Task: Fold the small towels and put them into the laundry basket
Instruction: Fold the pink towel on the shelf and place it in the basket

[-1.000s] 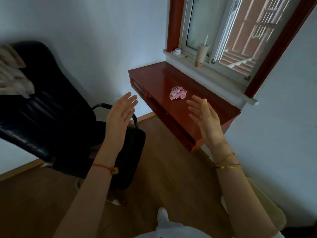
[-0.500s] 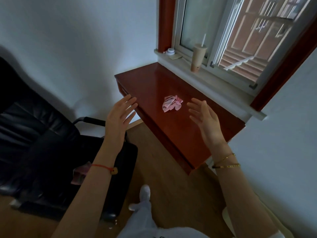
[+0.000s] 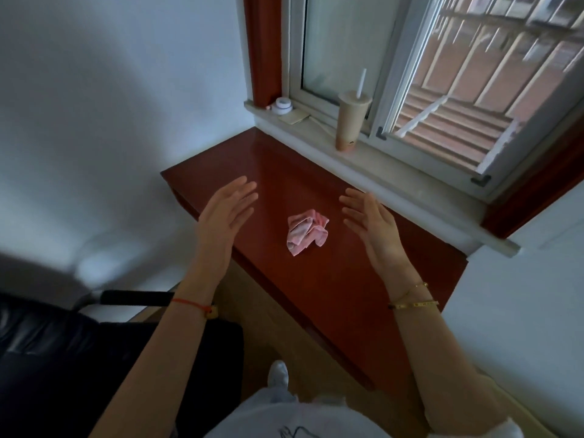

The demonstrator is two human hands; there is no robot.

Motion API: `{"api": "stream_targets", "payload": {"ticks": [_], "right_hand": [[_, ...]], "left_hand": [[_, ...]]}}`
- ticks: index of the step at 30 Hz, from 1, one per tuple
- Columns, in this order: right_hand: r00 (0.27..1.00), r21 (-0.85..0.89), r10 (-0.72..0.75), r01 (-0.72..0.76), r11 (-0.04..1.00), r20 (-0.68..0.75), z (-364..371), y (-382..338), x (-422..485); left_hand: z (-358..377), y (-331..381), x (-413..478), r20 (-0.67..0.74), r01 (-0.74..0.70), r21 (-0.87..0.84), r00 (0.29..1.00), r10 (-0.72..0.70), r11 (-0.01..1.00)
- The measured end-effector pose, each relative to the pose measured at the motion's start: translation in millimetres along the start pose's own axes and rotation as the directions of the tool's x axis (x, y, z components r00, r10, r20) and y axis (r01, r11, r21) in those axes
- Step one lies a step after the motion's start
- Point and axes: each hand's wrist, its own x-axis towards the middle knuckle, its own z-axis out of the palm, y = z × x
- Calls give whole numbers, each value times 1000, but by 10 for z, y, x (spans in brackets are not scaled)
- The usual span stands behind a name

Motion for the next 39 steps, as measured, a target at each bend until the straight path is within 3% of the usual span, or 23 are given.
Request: {"api": "stream_targets", "payload": {"ticks": [8,13,17,21,27,31,34,37,39], "right_hand": [[989,-37,123,-127,991,-83,26,303,584],[969,-140,204,-224,965,-139,-74,651,936],[963,-404,216,-265,876,-164,-144,1071,1256],[971,-620,217,-233,749,-103,-141,1448,1447],[963,-745,248,-239,622,-101,-69,1833,1657],[967,-759,221,-239,605,-129,-49,1945,1721],[958,-665,241,-283,691,-157,-69,1898,1719],[943,-523,262,-332,786,-204,-138,1722,1686],[958,-517,210,-282,808,-195,-194,1541,1664]], "left_hand": [[88,-405,652,72,120,81,989,-126,989],[68,-1037,846,45,212,347,969,-242,913],[83,-1580,925,53,234,553,948,-315,800],[132,-2037,899,85,167,720,942,-324,674],[148,-2410,868,141,-49,944,954,-264,326],[174,-2504,889,130,-92,973,975,-179,210],[149,-2482,943,144,-113,972,979,-142,204],[84,-2364,1018,116,-68,949,984,-138,307],[53,-2211,1096,113,-61,928,986,-120,369]]}}
